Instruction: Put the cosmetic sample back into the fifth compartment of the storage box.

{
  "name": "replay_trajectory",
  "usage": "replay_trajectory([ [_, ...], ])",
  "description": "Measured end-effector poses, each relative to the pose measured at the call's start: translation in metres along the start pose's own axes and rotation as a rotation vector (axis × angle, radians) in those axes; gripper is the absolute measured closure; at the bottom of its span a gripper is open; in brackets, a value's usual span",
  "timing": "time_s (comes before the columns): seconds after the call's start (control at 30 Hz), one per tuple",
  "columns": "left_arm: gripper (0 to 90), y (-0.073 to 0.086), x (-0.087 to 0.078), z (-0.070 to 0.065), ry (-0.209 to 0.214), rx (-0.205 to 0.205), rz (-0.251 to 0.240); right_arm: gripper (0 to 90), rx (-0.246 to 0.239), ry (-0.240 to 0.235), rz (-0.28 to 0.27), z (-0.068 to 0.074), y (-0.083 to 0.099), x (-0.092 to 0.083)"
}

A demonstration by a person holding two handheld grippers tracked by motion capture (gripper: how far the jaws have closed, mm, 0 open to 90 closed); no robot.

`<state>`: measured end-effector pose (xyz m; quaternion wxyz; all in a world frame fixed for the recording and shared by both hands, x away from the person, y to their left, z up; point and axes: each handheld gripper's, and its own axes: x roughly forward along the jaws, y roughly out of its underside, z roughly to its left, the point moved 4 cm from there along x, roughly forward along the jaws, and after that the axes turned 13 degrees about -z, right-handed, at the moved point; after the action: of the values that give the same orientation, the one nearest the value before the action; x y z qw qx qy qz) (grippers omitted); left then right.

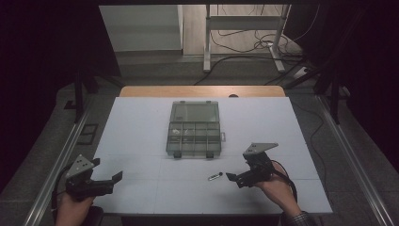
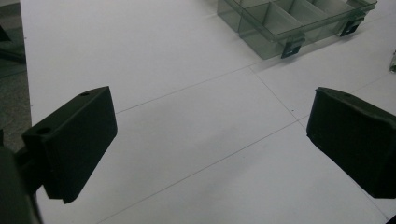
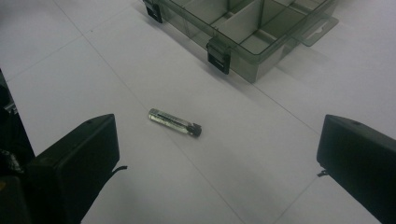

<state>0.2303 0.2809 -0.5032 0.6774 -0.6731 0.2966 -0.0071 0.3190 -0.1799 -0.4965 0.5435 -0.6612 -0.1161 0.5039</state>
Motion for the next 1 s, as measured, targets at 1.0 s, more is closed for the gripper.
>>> replay_trajectory([
  [1.0,2.4,0.000,0.001,-0.001,0.004,0.016,0.008,16.8,-0.053,-0.007,0.181,0.013,-0.006,0.044],
])
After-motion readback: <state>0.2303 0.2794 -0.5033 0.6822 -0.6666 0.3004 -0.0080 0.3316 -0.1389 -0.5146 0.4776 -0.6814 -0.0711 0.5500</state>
